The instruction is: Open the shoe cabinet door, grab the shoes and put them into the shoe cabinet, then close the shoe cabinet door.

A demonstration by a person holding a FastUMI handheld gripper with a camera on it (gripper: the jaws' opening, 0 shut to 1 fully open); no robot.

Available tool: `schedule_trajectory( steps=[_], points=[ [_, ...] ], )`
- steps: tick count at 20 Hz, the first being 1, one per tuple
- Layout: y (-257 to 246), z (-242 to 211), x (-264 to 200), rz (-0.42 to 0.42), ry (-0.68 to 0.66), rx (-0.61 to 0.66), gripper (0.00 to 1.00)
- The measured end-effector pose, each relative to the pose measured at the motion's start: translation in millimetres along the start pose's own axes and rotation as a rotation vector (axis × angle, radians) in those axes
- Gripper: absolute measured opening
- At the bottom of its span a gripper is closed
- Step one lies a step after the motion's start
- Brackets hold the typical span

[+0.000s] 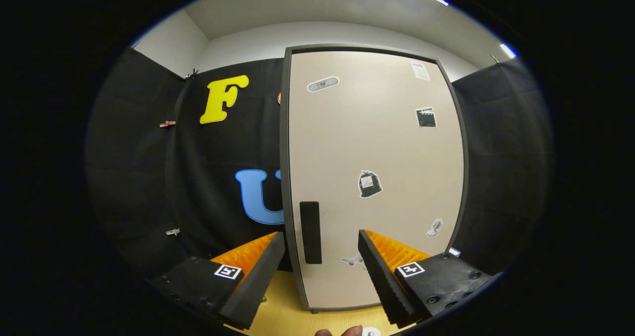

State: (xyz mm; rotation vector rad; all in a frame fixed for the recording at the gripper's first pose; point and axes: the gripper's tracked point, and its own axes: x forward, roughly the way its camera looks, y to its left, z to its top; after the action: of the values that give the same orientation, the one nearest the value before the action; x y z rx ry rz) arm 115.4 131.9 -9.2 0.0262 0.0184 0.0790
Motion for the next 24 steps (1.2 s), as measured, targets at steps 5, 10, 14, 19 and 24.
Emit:
schedule_trajectory(
  steps=[5,10,14,19,24],
  points=[
    [11,-27,50,-0.008,0.024,-0.027,0.97],
    [10,-47,88,-0.029,0.052,-0.017,0.75],
    [8,-58,100,-0.052,0.072,-0.004,0.42],
    [6,-61,102,-0.066,0.072,-0.01,0.35],
    [6,-61,94,-0.048,0.098,-0.017,0.17]
  ],
)
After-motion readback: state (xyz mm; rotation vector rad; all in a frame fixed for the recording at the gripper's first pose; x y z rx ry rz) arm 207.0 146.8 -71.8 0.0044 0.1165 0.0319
